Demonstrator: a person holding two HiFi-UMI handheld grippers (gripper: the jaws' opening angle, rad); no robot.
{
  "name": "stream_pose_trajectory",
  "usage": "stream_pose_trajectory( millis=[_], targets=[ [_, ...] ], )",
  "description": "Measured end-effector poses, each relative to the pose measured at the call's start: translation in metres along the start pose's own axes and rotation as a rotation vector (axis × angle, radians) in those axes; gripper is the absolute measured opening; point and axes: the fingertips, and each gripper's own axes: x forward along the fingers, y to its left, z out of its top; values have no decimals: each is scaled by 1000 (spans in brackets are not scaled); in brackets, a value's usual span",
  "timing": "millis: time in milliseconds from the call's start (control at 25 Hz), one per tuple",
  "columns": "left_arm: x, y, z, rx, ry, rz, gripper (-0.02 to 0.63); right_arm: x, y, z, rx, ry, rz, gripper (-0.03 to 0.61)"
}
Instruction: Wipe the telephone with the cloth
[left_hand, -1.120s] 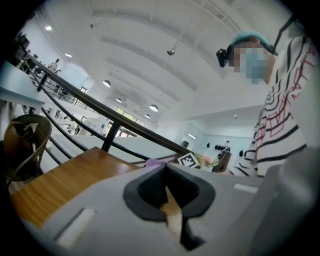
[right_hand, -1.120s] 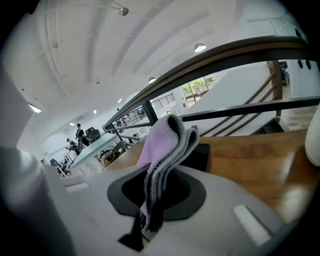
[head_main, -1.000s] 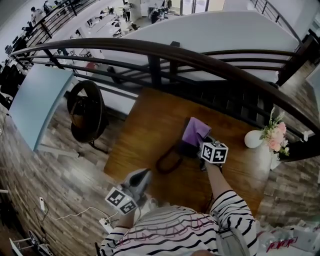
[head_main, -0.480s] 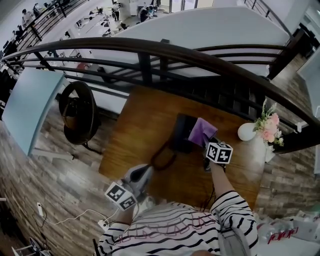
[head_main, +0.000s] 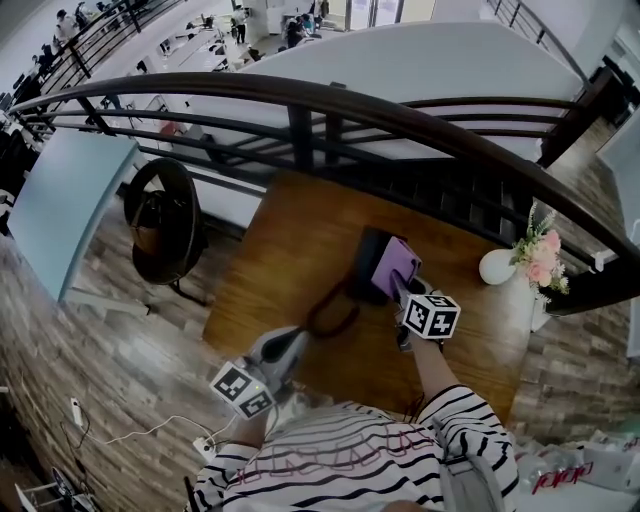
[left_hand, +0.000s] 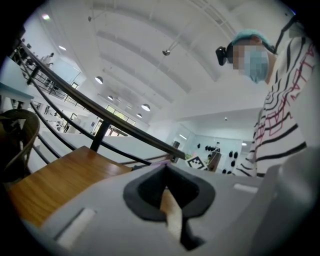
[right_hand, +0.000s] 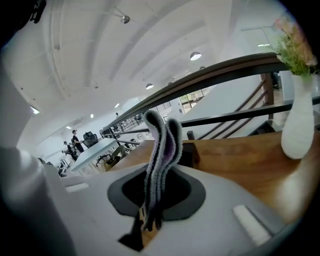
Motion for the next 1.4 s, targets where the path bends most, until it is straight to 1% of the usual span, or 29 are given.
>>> stream_pose_trajectory(
  millis=[120, 200, 280, 360, 480, 640, 880, 1160, 1280, 1400],
  targets=[
    [-12, 2, 2, 1, -7, 24, 3, 16, 36, -8, -10, 15, 79, 38],
    [-20, 6, 5, 1, -12, 44, 3, 32, 54, -16, -19, 40, 114, 38],
    [-28, 11, 7, 1, -17, 66, 3, 48, 64, -25, -19, 66, 129, 38],
    [-34, 14, 8, -2, -19, 83, 3, 62, 65, -33, -21, 94, 126, 38],
    [-41, 15, 6, -9, -17, 94, 3, 73, 56, -44, -30, 128, 89, 38],
    [-40, 12, 3, -17, -10, 84, 3, 62, 31, -46, -12, 132, 19, 38],
    [-27, 6, -1, -26, 9, 31, 3, 33, -7, -47, 23, 117, -70, 38],
    [-2, -7, -9, -32, 34, -47, 3, -2, -49, -50, 38, 105, -162, 38],
    [5, -12, -12, -35, 35, -70, 3, -13, -59, -50, 39, 103, -184, 38],
    [9, -17, -15, -37, 34, -79, 3, -20, -59, -49, 28, 101, -174, 38]
  ],
)
